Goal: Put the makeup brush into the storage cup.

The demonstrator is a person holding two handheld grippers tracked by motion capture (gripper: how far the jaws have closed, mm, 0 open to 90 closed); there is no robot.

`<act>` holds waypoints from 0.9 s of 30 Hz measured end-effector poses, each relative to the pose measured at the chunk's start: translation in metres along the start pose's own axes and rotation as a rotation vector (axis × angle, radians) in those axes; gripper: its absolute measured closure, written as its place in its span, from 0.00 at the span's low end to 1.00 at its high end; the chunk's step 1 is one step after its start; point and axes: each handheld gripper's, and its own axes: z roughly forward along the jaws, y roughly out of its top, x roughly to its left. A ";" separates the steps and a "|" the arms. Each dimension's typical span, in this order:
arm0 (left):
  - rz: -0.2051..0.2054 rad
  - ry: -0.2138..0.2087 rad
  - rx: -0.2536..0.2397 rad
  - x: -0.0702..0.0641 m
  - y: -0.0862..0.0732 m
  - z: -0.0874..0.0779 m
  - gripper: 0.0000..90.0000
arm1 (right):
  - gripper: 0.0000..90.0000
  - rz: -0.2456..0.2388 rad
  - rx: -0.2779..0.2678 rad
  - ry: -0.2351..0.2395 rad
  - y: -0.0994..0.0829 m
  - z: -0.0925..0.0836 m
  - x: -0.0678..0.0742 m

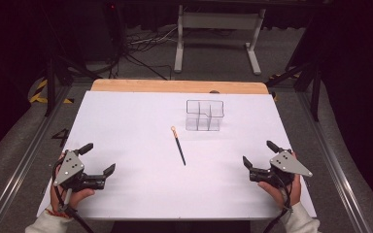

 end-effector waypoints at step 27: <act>-0.025 -0.028 0.038 0.000 -0.005 0.007 0.03 | 0.15 0.047 0.415 0.270 0.076 0.071 0.040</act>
